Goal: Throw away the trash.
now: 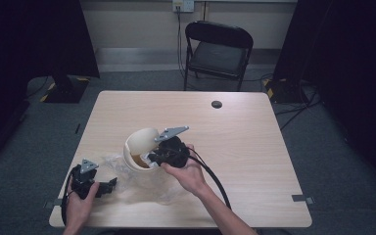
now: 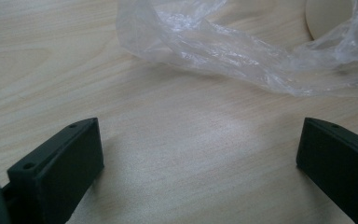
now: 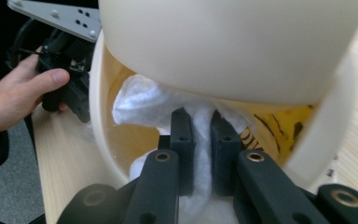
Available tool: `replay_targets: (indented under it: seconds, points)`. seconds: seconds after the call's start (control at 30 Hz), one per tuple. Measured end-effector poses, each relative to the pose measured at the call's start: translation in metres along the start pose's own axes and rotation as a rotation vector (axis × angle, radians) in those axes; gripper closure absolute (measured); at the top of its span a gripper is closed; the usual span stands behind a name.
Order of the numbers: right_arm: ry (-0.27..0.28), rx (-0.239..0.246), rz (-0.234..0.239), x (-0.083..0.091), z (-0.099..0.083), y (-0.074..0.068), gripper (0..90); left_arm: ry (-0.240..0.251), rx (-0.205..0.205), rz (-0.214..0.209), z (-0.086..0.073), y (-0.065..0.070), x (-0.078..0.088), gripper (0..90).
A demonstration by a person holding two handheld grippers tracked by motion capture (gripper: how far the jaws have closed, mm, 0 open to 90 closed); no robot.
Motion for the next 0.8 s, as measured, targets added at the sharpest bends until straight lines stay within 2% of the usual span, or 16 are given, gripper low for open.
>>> replay_targets:
  seconds: [0.2, 0.27, 0.3, 0.37, 0.43, 0.47, 0.6, 0.77, 0.8]
  points:
    - [-0.027, 0.001, -0.005, -0.011, 0.000, -0.002, 81.6, 0.000, 0.000, 0.000, 0.000, 0.000, 0.000, 0.0]
    - [-0.042, 0.013, -0.025, -0.015, 0.001, -0.004, 80.8, 0.000, 0.000, 0.000, 0.000, 0.000, 0.000, 0.0]
    - [-0.066, 0.027, -0.028, -0.018, 0.002, -0.008, 79.7, 0.001, 0.000, 0.000, 0.000, 0.000, 0.000, 0.0]
    - [-0.089, 0.058, -0.068, -0.020, 0.002, -0.013, 78.6, 0.001, 0.000, 0.000, 0.000, 0.000, 0.000, 0.0]
    - [-0.094, 0.063, -0.071, -0.021, 0.002, -0.013, 77.9, 0.001, 0.000, 0.000, 0.000, 0.000, 0.000, 0.0]
    - [-0.097, 0.050, -0.072, -0.021, 0.003, -0.013, 75.5, 0.000, 0.000, 0.000, 0.000, 0.000, 0.000, 0.0]
    - [-0.092, 0.041, -0.069, -0.020, 0.003, -0.012, 68.5, 0.000, 0.000, 0.000, 0.000, 0.000, 0.000, 0.0]
    - [-0.054, 0.035, -0.053, -0.011, 0.004, -0.010, 59.9, 0.001, 0.001, 0.000, 0.000, 0.000, 0.000, 0.0]
    - [-0.034, 0.016, -0.035, -0.007, 0.004, -0.008, 59.1, 0.001, 0.001, 0.000, 0.000, 0.000, 0.000, 0.0]
Point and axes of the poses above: each handheld gripper's, and its own axes: x roughly backward along the jaws, z roughly out of its top, y roughly to its right, the point moved 1 cm from there along -x, roughly forward along the jaws, and after that the axes turned 3 degrees about y, right-handed, at the moved point
